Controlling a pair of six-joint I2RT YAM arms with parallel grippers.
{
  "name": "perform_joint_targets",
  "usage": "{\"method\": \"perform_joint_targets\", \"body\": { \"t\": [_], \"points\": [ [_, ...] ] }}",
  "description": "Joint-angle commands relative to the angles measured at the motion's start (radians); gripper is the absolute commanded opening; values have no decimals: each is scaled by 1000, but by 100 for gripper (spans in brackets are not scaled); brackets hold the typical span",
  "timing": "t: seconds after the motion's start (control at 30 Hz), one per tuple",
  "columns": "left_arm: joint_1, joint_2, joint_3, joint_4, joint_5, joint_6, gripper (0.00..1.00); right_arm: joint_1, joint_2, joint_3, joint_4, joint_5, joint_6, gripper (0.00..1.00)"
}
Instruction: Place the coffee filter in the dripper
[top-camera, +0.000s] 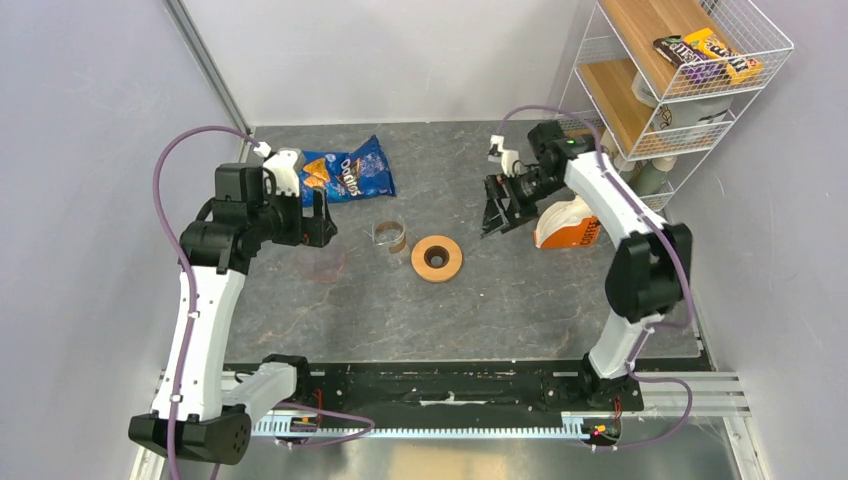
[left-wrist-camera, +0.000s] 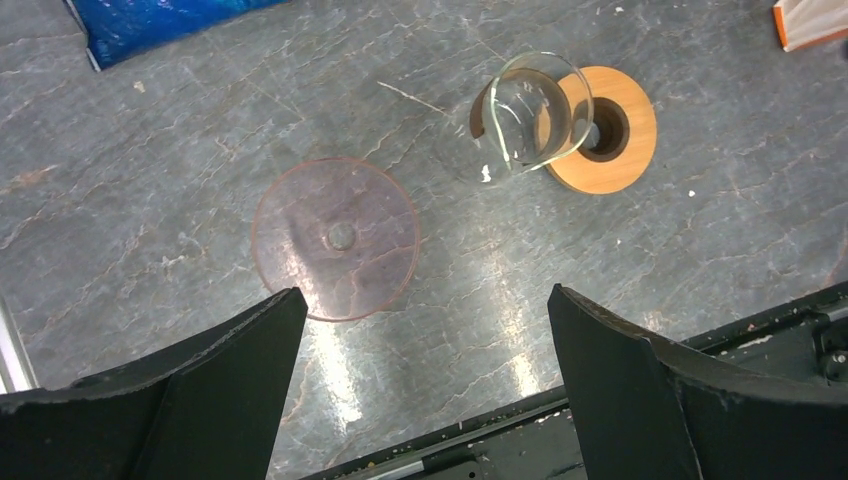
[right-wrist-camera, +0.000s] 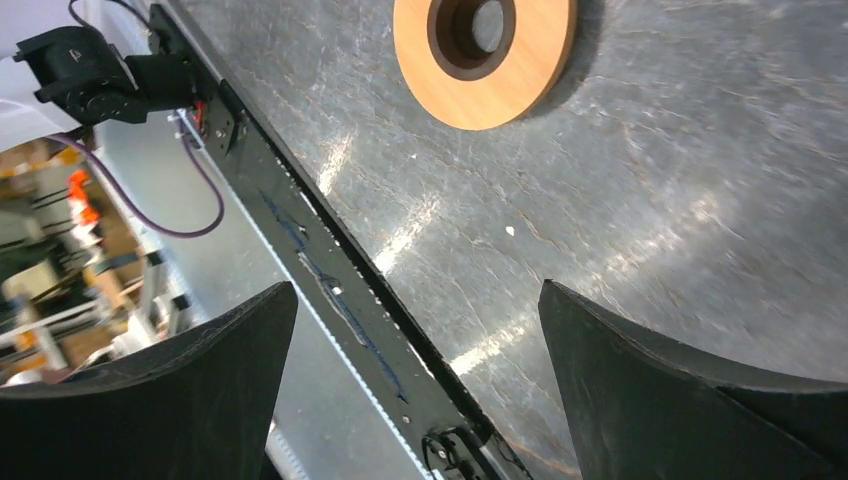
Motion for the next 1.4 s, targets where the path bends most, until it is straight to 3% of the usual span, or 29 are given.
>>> {"method": "perform_joint_targets", "body": {
  "t": [0.0,0.17,0.3,0.83,1.13,1.37],
  "points": [
    [2,19,50,13,81,59,100,16,143,44,-39,-142,-27,99],
    [2,38,68,-23,81,99,100,21,279,41,26,-195,-30,99],
    [3,69,85,-43,78,104,100,29,364,38,115,-200,28,92],
    [3,116,112,-66,37,136,100,46,554,21,448,-246,239,80],
    [4,150,135,-61,41,136,100,61,595,-8,570,-288,357,62],
    [2,151,121,-58,30,120,100,68,598,-24,628,-342,402,42]
  ]
}}
